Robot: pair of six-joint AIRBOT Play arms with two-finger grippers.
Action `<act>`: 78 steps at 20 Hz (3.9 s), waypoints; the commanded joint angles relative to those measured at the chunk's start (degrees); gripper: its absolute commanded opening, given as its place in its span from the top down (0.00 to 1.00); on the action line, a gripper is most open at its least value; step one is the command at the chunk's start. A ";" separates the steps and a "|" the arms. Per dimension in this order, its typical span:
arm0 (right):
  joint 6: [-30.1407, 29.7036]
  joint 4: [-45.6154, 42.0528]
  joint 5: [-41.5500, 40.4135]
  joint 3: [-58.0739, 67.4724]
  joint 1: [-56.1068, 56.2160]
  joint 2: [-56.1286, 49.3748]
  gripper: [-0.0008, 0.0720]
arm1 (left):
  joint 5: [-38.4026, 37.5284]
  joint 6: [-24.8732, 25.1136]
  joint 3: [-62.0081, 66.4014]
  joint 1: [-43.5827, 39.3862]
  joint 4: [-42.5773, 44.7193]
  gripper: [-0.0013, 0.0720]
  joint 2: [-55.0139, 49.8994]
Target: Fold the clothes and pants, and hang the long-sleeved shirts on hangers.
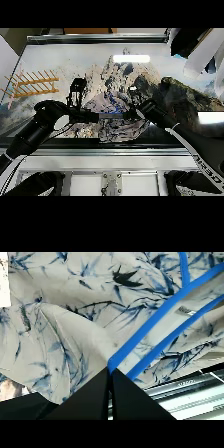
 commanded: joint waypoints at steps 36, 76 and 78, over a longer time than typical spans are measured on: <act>-3.91 1.44 46.27 19.10 7.08 15.69 0.97 | 0.00 15.96 -14.40 4.57 -27.91 0.96 9.09; -3.85 3.76 41.42 19.10 2.27 13.81 0.97 | 6.51 29.35 28.48 60.59 3.80 0.19 -27.26; -3.85 3.76 41.42 19.10 2.27 13.81 0.97 | 7.26 29.33 32.35 60.57 6.32 0.19 -33.18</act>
